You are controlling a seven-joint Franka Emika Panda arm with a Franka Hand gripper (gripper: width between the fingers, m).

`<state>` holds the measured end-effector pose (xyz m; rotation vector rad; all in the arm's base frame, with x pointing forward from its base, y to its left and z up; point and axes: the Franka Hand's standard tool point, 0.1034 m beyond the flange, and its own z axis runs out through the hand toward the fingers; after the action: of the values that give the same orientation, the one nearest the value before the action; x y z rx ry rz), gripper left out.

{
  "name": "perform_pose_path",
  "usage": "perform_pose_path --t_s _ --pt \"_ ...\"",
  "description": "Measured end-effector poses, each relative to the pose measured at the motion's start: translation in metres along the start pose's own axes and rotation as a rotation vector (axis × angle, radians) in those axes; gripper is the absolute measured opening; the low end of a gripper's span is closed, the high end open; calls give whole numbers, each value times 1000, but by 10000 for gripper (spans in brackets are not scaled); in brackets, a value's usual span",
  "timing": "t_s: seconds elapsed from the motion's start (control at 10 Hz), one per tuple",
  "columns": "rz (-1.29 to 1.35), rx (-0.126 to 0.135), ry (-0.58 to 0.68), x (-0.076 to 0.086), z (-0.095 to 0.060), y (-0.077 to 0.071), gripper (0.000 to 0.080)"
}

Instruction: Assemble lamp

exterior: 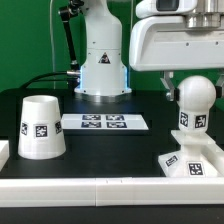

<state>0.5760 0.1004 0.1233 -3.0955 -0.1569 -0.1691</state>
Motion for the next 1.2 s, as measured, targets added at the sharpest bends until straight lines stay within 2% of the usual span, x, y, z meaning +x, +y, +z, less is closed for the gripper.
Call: perform_pose_path --t_s 0.3,0.8,1.2 --pt "65 0 0 0 0 0 577" --pt "625 -2 14 -1 0 5 579" --pt "953 17 6 0 1 3 580"
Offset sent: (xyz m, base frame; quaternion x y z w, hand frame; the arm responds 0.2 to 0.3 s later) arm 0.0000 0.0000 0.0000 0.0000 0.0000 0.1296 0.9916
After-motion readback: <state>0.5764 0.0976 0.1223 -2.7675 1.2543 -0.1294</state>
